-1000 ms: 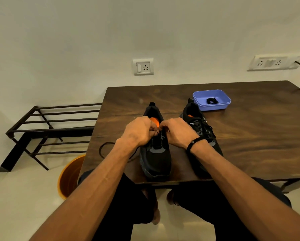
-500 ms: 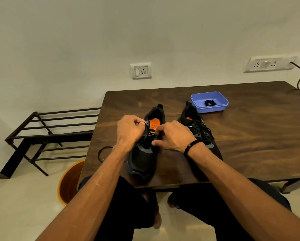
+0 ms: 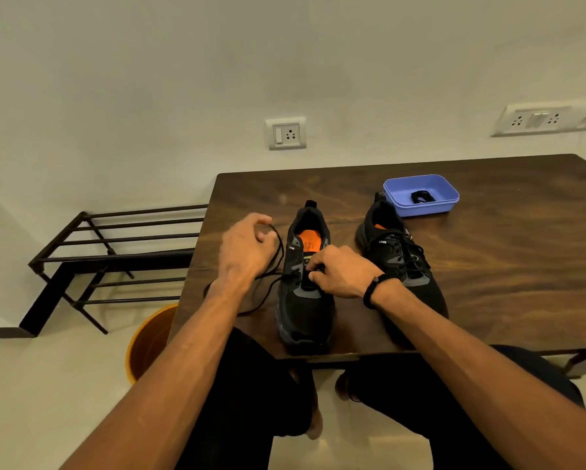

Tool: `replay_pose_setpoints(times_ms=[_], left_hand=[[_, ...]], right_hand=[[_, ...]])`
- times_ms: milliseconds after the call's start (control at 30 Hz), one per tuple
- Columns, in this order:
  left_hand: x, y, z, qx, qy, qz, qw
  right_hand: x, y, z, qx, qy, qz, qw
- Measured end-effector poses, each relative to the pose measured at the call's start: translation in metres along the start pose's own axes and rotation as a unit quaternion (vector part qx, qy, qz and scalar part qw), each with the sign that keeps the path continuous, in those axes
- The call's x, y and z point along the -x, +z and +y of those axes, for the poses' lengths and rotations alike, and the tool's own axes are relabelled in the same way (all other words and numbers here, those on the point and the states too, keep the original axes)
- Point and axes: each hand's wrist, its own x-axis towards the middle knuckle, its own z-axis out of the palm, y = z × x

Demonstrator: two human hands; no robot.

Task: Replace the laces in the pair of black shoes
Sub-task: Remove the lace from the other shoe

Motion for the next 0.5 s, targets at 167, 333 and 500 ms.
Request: replay_pose_setpoints(times_ms=[167, 333, 500], left_hand=[[0.005, 0.016, 0.014, -0.066, 0.082, -0.242, 0.964], [0.002, 0.030, 0.022, -0.098, 0.048, -0.180, 0.978], [0.011, 0.040, 0.037, -0.112, 0.044, -0.152, 0.981]], right_hand=[[0.004, 0.014, -0.005, 0.026, 0.021, 0.101, 0.994], [0.007, 0.020, -0.005, 0.007, 0.038, 0.216, 0.976], [0.028, 0.023, 0.007, -0.228, 0.213, 0.268, 0.911]])
